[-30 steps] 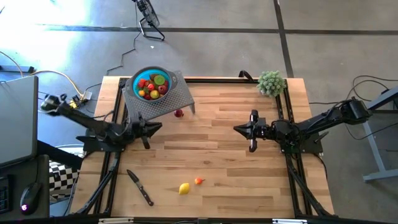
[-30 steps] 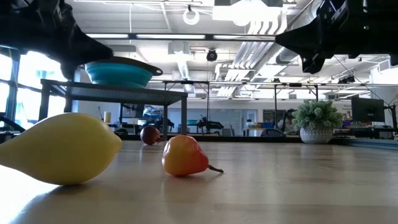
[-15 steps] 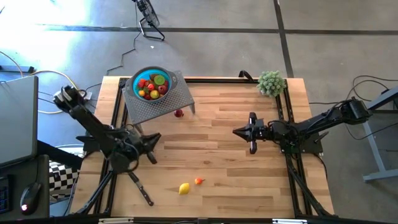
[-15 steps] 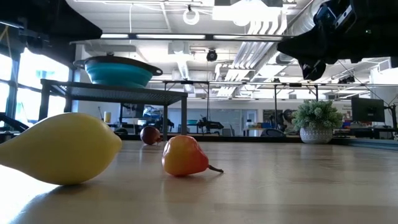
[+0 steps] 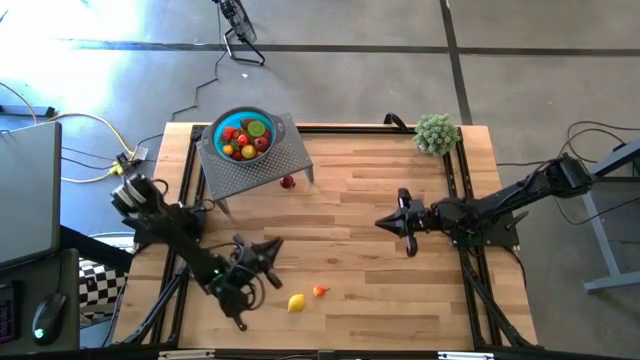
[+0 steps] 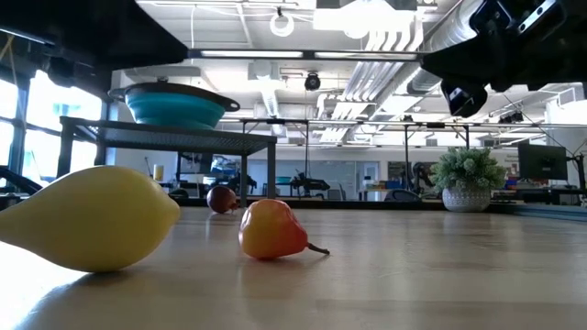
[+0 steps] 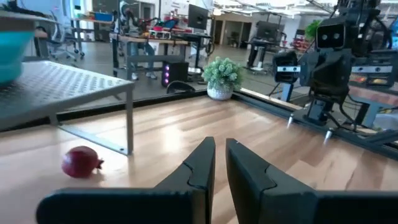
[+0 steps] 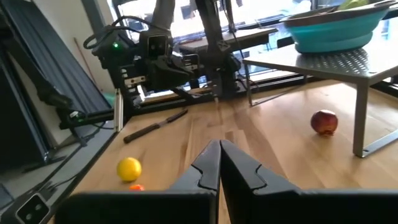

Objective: Pick & Place Fruit
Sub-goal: Put the red pomegranate into the blue strainer bowl on the shelf

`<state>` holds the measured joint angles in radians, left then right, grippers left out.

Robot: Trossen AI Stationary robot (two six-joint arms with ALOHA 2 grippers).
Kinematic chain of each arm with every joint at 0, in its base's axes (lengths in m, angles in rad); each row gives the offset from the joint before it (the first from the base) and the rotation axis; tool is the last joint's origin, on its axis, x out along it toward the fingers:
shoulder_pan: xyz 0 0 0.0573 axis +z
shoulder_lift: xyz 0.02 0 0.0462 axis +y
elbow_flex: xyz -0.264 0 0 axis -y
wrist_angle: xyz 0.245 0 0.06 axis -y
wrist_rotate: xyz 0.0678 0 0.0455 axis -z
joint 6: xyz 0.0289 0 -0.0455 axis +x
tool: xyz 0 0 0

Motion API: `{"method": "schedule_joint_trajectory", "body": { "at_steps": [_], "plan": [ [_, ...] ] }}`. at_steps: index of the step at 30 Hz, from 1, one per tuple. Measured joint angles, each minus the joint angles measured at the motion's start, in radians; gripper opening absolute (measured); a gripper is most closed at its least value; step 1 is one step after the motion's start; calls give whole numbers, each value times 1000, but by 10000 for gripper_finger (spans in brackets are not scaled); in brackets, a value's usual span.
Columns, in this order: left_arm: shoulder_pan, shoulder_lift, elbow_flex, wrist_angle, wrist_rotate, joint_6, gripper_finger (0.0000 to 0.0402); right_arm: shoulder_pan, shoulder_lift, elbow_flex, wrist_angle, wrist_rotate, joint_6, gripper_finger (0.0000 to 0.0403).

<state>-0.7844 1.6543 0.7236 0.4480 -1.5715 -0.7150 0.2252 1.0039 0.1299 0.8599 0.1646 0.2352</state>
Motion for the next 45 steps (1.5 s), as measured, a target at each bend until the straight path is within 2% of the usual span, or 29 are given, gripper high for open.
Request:
{"method": "schedule_joint_trajectory", "body": {
  "at_steps": [3, 6, 9, 12, 16, 19, 29, 35, 39, 45],
  "plan": [
    [32, 55, 43, -1, 35, -13, 37, 15, 0, 0, -12, 0, -2, 3],
    [71, 86, 51, -6, 146, -67, 37, 31, 0, 0, -34, 0, -2, 3],
    [112, 99, 51, -76, 260, -180, 37, 42, 0, 0, -47, 0, -3, 3],
    [148, 101, 51, -199, 328, -336, 37, 51, 0, 0, -48, 0, -3, 3],
    [179, 102, 51, -389, 343, -539, 37, 52, 0, 0, -55, -3, -3, 2],
    [205, 102, 51, -480, 367, -626, 37, 52, 0, 0, -74, -4, -3, 2],
    [315, 102, 89, -581, 398, -625, 36, 52, 0, 0, -103, -4, -3, 2],
    [356, 180, 157, -670, 449, -636, 4, 52, 0, 0, -104, -4, -26, 2],
    [367, 265, 200, -721, 482, -694, 7, 52, 0, 0, -109, -4, -27, 2],
    [367, 344, 278, -913, 411, -869, 1, 52, 0, 0, -115, -4, -27, 2]
  ]
}}
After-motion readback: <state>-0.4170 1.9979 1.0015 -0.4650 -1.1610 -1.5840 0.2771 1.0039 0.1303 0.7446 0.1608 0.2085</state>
